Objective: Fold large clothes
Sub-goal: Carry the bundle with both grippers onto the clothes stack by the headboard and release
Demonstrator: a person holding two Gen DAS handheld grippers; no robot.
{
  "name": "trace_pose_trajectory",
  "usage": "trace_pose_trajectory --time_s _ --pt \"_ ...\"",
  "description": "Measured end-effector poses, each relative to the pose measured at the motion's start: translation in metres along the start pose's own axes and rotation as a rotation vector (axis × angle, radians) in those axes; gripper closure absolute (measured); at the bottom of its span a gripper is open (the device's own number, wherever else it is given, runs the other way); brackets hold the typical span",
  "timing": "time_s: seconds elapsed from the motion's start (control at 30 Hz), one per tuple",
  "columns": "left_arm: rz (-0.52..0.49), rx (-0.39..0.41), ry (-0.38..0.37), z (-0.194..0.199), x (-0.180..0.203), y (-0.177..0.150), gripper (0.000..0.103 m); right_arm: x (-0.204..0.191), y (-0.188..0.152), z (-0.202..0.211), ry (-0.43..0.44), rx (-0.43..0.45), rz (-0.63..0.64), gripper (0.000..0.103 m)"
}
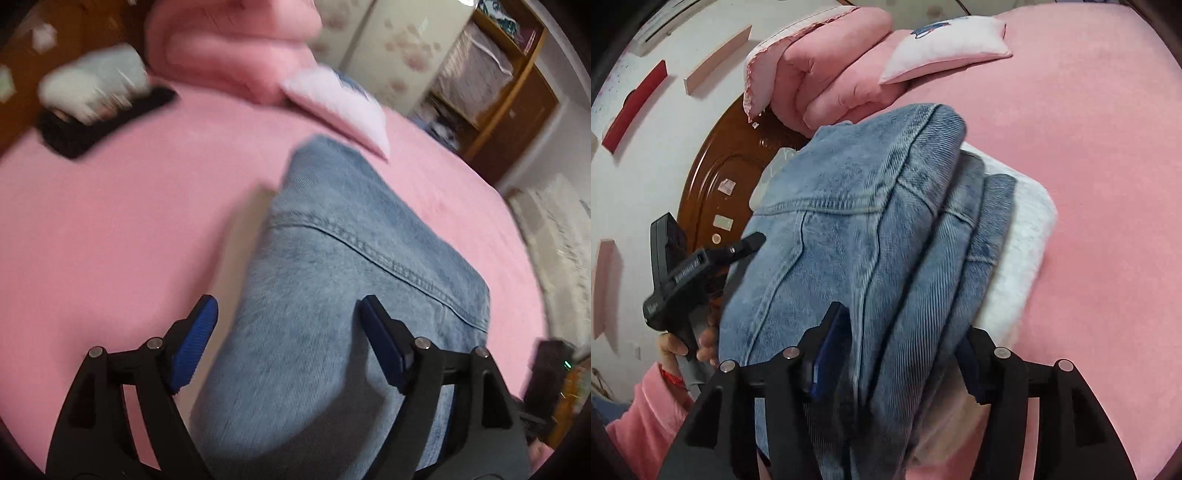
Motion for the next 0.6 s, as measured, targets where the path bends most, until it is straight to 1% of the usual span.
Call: trace_pose_trajectory --time_s 0.03,0.07,0.1,0.13,0.17,0.23,0.27,0.3,0.37,0.4,0.43,0.47,0.5,0.53,0.57,0.6 --pt "-0.002 0.058 0.056 0.011 0.000 -0.001 0.025 0.012 -0.008 0.012 -0.033 0.015 0.009 0.034" --pt "0.006 0.121 0.119 0.026 0.001 -0.005 0.025 0.014 -0.019 0.013 -0.045 0.030 0.008 0.023" --pt "0.022 0.170 0.160 0.037 0.003 -0.011 0.025 0.026 -0.030 0.020 -0.045 0.045 -0.005 0.015" --pt "0.053 0.239 0.207 0.054 0.006 -0.022 0.025 0.030 -0.044 0.026 -0.050 0.047 -0.017 0.013" --pt "0.077 0.277 0.225 0.066 0.011 -0.031 0.025 0.045 -0.061 0.038 -0.060 0.028 -0.025 0.011" --pt "0.110 0.348 0.252 0.095 0.030 -0.060 0.025 0.073 -0.100 0.060 -0.080 -0.043 -0.004 0.010" --pt "0.099 0.376 0.278 0.109 0.042 -0.074 0.025 0.075 -0.118 0.065 -0.093 -0.062 0.005 0.008" --pt "0.090 0.387 0.281 0.120 0.055 -0.088 0.025 0.083 -0.132 0.074 -0.106 -0.071 0.008 0.006" --pt "0.082 0.386 0.265 0.140 0.087 -0.120 0.025 0.122 -0.171 0.113 -0.140 -0.091 -0.003 0.003" --pt "0.079 0.377 0.255 0.146 0.099 -0.131 0.025 0.120 -0.183 0.118 -0.151 -0.103 -0.009 0.002" --pt "0.081 0.355 0.244 0.152 0.116 -0.150 0.025 0.124 -0.203 0.128 -0.169 -0.118 -0.016 0.002" --pt "0.096 0.311 0.227 0.156 0.136 -0.177 0.025 0.146 -0.227 0.153 -0.198 -0.128 -0.029 0.002" --pt "0.105 0.285 0.214 0.162 0.152 -0.193 0.025 0.155 -0.247 0.168 -0.214 -0.131 -0.039 0.002" --pt "0.119 0.228 0.179 0.165 0.177 -0.225 0.025 0.159 -0.266 0.184 -0.236 -0.135 -0.052 0.002" --pt "0.116 0.193 0.160 0.170 0.198 -0.246 0.025 0.172 -0.288 0.209 -0.268 -0.145 -0.066 0.002" --pt "0.098 0.139 0.142 0.174 0.224 -0.276 0.025 0.183 -0.309 0.225 -0.301 -0.160 -0.077 0.001"
Point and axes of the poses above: each gripper's, at about its wrist camera, not at the fingertips, and z roughly against the way its jaws point, x to its right, y to its top, the point moved 10 cm from there along -z, roughly the way its jaws point, and after that the axes turned 2 degrees about -y, right-handed, at the moved point
